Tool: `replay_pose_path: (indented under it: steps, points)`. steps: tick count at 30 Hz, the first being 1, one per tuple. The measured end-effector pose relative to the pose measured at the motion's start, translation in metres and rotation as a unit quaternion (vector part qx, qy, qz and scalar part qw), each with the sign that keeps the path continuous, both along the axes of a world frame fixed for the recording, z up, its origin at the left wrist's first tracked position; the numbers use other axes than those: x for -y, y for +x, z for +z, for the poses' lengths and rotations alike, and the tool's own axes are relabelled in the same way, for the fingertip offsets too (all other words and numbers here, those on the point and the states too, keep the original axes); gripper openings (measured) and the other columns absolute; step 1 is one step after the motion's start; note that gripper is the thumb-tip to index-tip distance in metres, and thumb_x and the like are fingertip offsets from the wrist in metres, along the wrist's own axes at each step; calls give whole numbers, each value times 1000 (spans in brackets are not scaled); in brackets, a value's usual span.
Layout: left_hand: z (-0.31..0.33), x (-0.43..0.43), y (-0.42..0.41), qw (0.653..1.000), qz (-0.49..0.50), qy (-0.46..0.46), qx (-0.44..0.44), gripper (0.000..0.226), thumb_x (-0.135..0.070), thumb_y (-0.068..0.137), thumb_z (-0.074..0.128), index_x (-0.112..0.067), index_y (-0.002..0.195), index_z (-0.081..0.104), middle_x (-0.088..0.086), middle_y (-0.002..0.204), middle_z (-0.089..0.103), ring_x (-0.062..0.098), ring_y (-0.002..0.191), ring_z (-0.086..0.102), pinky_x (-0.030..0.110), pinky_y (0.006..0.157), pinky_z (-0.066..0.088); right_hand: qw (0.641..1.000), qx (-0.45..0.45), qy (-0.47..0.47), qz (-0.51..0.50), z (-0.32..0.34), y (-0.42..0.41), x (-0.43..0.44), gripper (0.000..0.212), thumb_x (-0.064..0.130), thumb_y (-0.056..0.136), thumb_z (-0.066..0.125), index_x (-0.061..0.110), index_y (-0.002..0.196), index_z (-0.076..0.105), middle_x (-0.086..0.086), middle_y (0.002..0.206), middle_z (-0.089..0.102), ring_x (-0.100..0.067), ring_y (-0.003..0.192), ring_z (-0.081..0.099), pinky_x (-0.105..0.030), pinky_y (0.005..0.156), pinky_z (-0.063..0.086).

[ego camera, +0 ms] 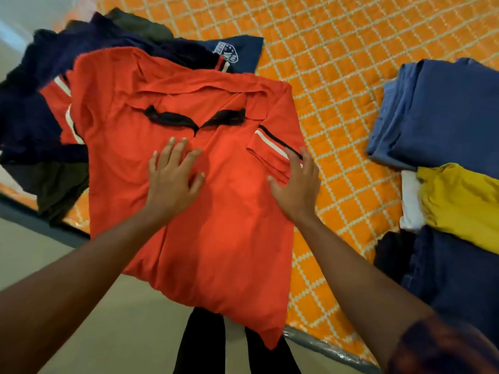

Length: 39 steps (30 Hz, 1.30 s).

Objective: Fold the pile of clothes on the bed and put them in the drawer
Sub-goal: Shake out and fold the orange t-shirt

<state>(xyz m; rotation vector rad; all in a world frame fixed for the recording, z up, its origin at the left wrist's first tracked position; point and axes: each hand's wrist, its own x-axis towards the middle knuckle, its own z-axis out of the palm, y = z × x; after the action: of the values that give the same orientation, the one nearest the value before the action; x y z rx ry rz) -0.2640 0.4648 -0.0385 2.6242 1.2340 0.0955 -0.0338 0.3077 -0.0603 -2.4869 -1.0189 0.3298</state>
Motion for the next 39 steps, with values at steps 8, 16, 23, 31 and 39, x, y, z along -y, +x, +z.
replay_pose_path:
  steps: [8, 16, 23, 31, 39]
  points:
    - [-4, -40, 93, 982, -181, -30, -44, 58, -34, 87, 67, -23, 142, 52, 10, 161, 33, 32, 153, 16, 60, 119, 16, 979, 106, -137, 112, 1, 39, -72, 40, 32, 92, 55, 33, 131, 64, -2, 136, 58, -32, 120, 55, -46, 88, 47]
    - [-21, -67, 165, 973, -187, -77, -111, 60, -54, 100, 38, -33, 155, 28, 8, 166, 18, 31, 154, 5, 63, 118, -3, 937, -111, 181, -278, 33, 54, -98, 22, 25, 92, 39, 26, 71, 46, 6, 68, 50, -25, 70, 51, -35, 64, 31]
    - [-13, -106, 151, 959, -64, -173, 214, 47, -3, 82, 42, -4, 120, 69, 17, 121, 68, 33, 119, 59, 32, 104, 38, 983, -145, -84, 71, 15, 20, -104, 22, 31, 83, 66, 21, 100, 75, -7, 86, 64, -27, 85, 63, -34, 68, 39]
    - [24, -106, -6, 952, 58, -3, 299, 25, 1, 82, 60, -9, 101, 72, 14, 102, 63, 30, 97, 57, 29, 90, 37, 979, -146, 104, 101, 43, -58, -158, 16, 18, 83, 65, 17, 93, 78, 0, 85, 75, -17, 80, 67, -31, 78, 47]
    - [5, -118, -133, 846, 440, -128, 271, 54, -27, 85, 71, -5, 130, 53, 18, 123, 51, 26, 99, 58, 43, 100, 46, 916, -143, 135, 349, 71, -164, -300, 47, 4, 74, 60, 11, 118, 73, -7, 115, 67, -22, 107, 64, -27, 93, 47]
